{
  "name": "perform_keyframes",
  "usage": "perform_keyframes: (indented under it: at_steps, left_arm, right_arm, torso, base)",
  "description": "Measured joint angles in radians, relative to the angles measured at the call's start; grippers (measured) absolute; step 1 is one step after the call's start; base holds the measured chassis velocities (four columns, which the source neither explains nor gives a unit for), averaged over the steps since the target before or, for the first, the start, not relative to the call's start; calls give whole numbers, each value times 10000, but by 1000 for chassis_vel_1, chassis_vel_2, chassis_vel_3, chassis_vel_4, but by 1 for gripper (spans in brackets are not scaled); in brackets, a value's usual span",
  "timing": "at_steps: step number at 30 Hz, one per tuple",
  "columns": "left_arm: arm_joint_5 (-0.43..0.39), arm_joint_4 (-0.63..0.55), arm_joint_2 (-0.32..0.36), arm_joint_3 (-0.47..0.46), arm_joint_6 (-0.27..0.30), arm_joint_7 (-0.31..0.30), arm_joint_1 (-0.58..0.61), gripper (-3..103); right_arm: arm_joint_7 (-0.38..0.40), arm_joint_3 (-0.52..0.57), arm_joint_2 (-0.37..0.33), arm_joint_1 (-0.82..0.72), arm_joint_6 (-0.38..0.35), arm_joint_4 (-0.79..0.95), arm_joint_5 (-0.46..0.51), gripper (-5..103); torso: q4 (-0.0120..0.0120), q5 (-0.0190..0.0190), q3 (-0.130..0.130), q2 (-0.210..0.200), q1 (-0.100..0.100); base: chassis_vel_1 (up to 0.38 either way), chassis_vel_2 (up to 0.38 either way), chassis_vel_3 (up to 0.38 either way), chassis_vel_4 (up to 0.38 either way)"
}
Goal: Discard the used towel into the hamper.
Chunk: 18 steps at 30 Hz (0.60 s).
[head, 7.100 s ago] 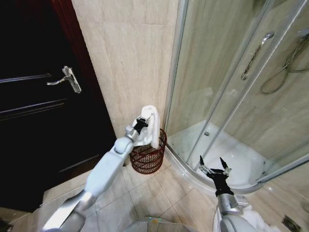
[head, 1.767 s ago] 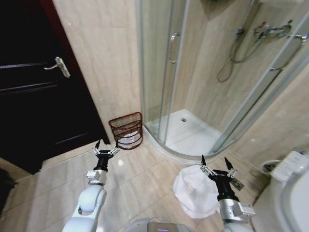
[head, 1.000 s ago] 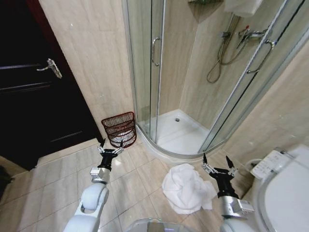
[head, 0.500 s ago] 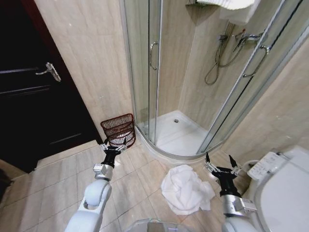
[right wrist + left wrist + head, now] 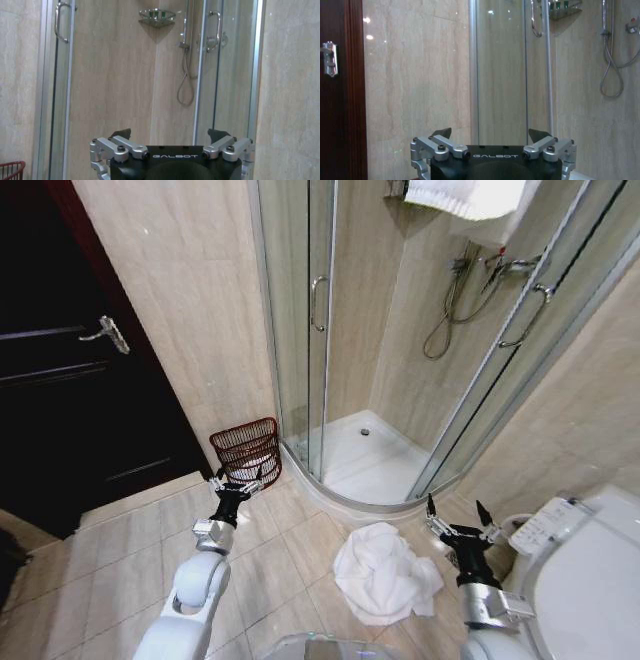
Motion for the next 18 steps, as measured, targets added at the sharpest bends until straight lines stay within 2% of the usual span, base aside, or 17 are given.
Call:
perform_keyframes:
  at_steps: [18]
  left_arm:
    - [46,-36,-19,-36,-2,3,-11,100]
  right_arm:
    - [282,105,-1,-37,-68,145,-50,100]
  torso:
    - [0,0,488,859,376]
  base:
    - [0,0,0,0]
